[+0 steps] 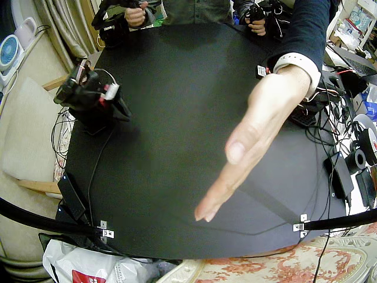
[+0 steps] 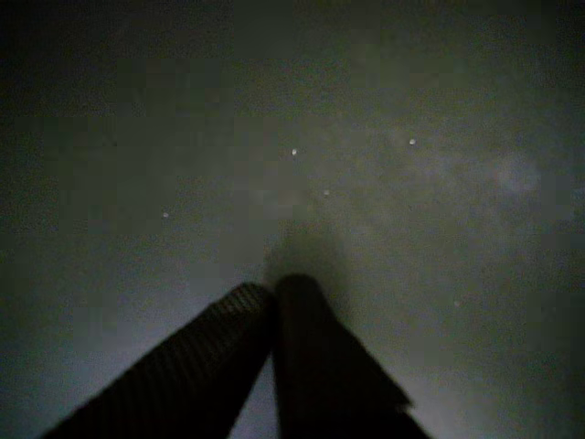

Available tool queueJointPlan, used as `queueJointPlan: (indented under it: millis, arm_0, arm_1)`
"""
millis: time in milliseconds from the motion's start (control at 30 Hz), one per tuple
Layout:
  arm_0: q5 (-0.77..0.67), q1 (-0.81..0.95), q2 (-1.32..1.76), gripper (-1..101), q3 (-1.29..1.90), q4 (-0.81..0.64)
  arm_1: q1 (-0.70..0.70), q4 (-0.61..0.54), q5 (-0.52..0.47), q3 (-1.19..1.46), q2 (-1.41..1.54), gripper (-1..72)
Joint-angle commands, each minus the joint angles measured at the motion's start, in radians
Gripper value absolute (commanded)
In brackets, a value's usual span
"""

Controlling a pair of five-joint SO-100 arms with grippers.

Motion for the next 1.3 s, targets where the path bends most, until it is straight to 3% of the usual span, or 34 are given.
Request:
queueJointPlan:
  millis: [0,67,167,267,533,733,900,1033,1200,1267]
  arm_0:
    - [-0.009,0.011,0.017,0,0.000,-0.009]
    - [-0.012,0.009,0.017,0,0.000,-0.009]
    - [-0.012,0.009,0.017,0,0.000,-0.009]
    - [-0.012,0.009,0.017,0,0.000,-0.009]
    - [-0.012,0.009,0.017,0,0.000,-0.009]
    - [-0.012,0.009,0.017,0,0.000,-0.009]
    - [-0.012,0.009,0.017,0,0.000,-0.009]
    - [-0.012,0.009,0.017,0,0.000,-0.009]
    - [-0.011,0.009,0.017,0,0.000,-0.009]
    - [-0.011,0.011,0.017,0,0.000,-0.009]
  arm_1:
    - [0.149,-0.006,0.026,-0.339,-0.067,-0.5]
    - [0.201,-0.060,-0.035,-0.595,-0.345,-0.5]
    - [0.293,-0.288,-0.058,-0.828,-0.627,-0.5]
    - [0.377,-0.489,-0.057,-0.937,-0.787,-0.5]
    - [0.426,-0.839,-0.072,-1.152,-1.074,-0.5]
    - [0.356,-0.845,-0.158,-1.479,-1.382,-0.5]
    - [0.377,-0.844,-0.187,-1.611,-1.529,-0.5]
    - [0.410,-0.931,-0.175,-1.652,-1.643,-0.5]
    - [0.390,-0.795,-0.173,-1.991,-1.917,-0.5]
    - [0.387,-0.769,-0.172,-1.983,-1.904,-0.5]
